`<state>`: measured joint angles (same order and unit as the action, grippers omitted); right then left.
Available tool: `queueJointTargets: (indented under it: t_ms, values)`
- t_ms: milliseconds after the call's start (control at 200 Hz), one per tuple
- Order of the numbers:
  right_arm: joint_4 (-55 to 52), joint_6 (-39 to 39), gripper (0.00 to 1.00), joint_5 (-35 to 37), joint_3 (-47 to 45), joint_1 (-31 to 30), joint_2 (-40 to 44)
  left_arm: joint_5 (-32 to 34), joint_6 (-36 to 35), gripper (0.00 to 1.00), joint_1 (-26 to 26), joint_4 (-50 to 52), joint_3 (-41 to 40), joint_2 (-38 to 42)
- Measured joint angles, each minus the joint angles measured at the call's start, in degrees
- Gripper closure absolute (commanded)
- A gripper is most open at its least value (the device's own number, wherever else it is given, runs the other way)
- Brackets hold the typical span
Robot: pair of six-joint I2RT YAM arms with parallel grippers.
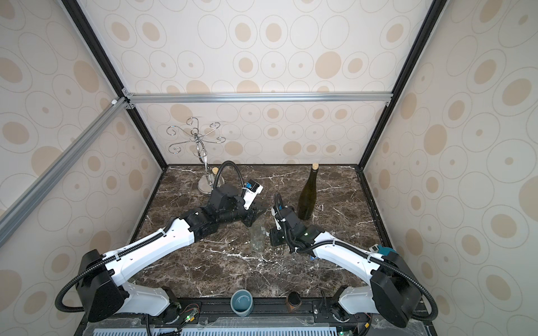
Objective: Remove the label from the bottle
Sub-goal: Tear open the label from the bottle.
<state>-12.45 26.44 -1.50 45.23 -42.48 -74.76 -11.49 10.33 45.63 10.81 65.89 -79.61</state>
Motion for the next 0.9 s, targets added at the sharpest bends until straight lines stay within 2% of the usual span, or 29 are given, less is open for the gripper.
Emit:
queueJointTargets:
  t_ms: [895]
  values:
    - [0.0,-0.9,1.00,-1.7,-0.9,2.8,0.0,-4.7,-2.7,0.88,1.5,0.0,0.2,-0.4]
